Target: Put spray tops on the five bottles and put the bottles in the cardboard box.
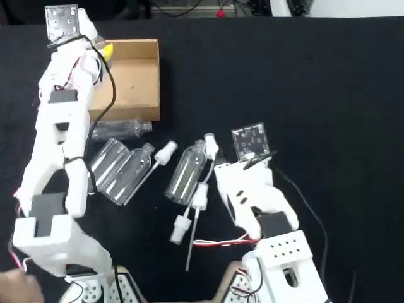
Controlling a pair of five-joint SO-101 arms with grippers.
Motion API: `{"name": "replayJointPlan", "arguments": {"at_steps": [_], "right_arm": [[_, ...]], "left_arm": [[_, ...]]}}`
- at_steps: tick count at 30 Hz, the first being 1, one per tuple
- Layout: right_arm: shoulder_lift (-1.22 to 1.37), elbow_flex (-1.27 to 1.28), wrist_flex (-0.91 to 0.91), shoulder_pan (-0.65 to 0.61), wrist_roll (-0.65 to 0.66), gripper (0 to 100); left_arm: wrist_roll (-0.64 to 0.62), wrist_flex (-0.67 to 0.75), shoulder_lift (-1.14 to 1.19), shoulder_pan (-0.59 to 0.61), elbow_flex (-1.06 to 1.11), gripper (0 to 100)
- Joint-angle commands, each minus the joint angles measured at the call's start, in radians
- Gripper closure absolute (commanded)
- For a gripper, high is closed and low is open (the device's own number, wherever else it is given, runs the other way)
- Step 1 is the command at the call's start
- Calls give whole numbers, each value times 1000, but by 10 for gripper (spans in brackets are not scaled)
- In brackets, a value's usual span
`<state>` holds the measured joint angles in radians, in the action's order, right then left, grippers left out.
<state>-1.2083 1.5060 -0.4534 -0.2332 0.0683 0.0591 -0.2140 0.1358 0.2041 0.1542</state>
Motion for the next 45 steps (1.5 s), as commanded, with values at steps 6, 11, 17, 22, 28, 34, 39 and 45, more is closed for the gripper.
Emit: {"name": "replayJointPlan", "arguments": {"at_steps": [6, 11, 17, 22, 28, 34, 39, 45], "right_arm": [[-8, -13, 26, 17, -9, 903], [-8, -16, 26, 17, -9, 903], [-8, -18, 28, 17, -9, 903], [-8, -19, 28, 17, -9, 903], [-8, -19, 26, 17, -9, 903], [-8, -19, 28, 17, -9, 903], [-8, -19, 28, 17, -9, 903], [-8, -19, 28, 17, -9, 903]], "left_arm": [[-11, 224, 135, 12, -81, 784], [-21, 290, 181, 38, -81, 784], [-51, 288, 203, 70, -127, 784], [-49, 160, 295, 64, -311, 784], [-51, -43, 446, 73, -570, 784], [-51, -54, 552, 81, -679, 784], [-49, -55, 621, 84, -748, 784], [-44, -57, 669, 90, -803, 784]]}}
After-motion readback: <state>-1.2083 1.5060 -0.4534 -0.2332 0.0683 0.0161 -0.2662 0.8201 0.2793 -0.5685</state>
